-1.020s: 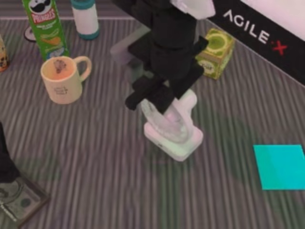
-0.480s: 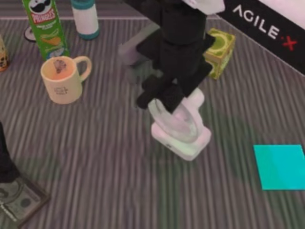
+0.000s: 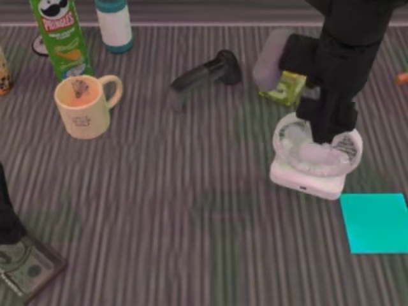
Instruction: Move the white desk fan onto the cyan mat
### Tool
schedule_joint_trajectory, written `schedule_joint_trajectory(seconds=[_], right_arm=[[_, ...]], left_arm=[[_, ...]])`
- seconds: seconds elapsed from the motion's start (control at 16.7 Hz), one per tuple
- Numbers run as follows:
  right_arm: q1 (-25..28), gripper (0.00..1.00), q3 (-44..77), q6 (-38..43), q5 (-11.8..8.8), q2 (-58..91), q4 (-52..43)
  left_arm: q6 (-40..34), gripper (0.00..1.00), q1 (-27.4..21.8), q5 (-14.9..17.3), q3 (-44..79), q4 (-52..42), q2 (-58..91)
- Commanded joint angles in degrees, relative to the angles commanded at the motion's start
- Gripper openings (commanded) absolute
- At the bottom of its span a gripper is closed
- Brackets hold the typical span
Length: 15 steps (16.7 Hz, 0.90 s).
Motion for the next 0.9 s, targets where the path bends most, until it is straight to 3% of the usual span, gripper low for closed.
schedule_joint_trajectory(seconds=[0.24, 0.48, 0.9], right_arm=[[-7.22, 0.0, -15.4, -19.95, -0.27, -11.18, 4.79], [-12.93, 0.0, -28.03, -33.3, -0.25, -19.6, 8.11], [-14.63, 0.0, -31.69, -36.9, -0.18, -22.21, 9.03]], left_arm=[[0.0, 1.0, 0.0, 0.0, 0.0, 0.0, 0.0], [0.0, 1.0, 0.0, 0.0, 0.0, 0.0, 0.0], [0.0, 1.0, 0.0, 0.0, 0.0, 0.0, 0.0]])
